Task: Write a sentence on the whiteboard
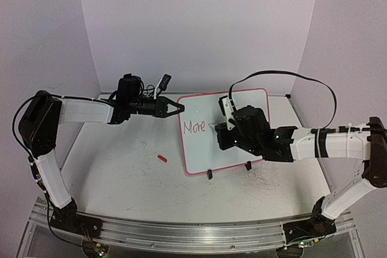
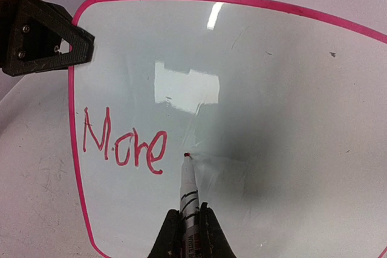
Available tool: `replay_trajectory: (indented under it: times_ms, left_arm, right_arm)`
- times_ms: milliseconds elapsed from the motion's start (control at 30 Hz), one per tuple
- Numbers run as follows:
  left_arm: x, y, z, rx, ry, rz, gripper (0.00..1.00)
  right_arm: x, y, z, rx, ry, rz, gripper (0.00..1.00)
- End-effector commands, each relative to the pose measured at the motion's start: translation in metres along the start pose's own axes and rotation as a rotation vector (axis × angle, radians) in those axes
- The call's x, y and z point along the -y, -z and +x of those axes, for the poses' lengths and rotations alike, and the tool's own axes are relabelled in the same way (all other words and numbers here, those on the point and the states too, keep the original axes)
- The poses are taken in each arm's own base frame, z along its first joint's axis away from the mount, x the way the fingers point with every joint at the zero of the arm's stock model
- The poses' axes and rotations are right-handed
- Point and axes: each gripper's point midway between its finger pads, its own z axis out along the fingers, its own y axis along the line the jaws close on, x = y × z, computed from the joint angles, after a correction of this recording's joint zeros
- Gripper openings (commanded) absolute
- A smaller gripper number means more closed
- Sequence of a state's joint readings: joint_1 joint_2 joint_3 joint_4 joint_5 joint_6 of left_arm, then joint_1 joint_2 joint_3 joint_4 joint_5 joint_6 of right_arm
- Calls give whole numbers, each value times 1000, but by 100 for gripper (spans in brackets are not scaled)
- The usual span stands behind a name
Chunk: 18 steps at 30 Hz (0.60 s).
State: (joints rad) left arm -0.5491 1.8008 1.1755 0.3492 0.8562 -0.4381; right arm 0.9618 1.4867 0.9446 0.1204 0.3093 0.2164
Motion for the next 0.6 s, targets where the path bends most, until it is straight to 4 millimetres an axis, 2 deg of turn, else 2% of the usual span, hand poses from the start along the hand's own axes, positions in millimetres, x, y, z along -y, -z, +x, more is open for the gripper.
replay_trajectory:
  times_ms: [0, 567]
  left_arm:
    - [-3, 1, 0, 5, 27, -12, 0]
    - [-3, 0, 0, 6, 26, -13, 0]
  right_arm:
    - [0, -2, -18, 46, -32, 25, 0]
    - [4, 5, 12, -30, -47, 24, 0]
